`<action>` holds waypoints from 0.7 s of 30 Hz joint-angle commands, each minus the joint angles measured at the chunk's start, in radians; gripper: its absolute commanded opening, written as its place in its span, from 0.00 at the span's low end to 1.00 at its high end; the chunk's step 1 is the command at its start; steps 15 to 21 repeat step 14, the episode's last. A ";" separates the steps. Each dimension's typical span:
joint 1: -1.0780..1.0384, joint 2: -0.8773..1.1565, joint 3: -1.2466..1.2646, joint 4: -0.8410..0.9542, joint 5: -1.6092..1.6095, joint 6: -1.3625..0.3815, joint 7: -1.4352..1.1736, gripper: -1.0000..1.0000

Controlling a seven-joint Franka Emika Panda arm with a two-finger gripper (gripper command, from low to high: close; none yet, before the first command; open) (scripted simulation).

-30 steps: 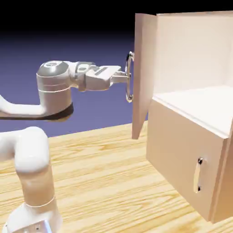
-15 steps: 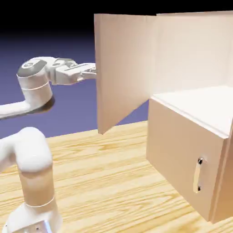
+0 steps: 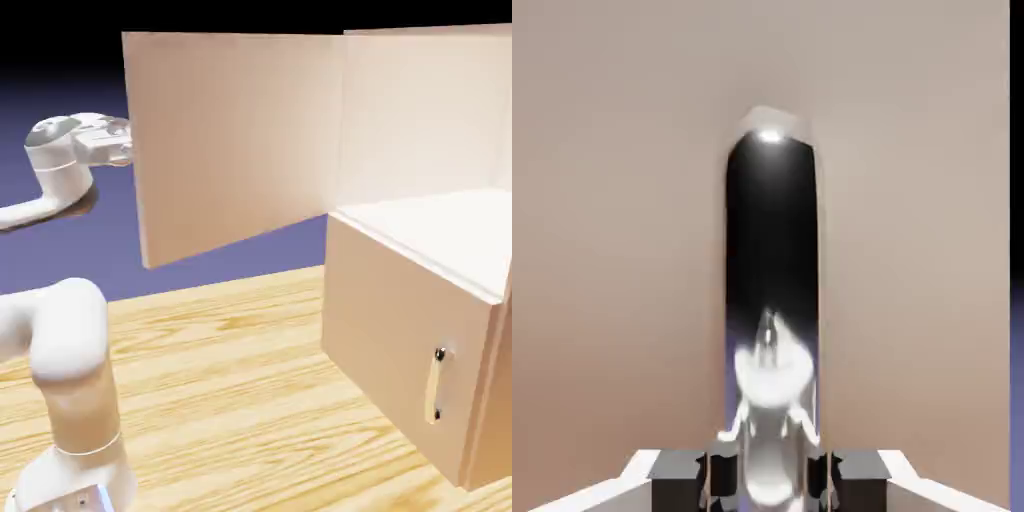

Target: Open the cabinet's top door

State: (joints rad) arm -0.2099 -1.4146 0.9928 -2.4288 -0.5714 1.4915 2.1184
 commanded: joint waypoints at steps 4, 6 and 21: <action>-0.116 0.019 0.075 0.145 0.046 -0.122 -0.014 0.00; -0.175 0.025 0.107 0.217 0.064 -0.178 -0.024 0.00; -0.389 0.034 0.195 0.481 0.105 -0.373 -0.069 0.00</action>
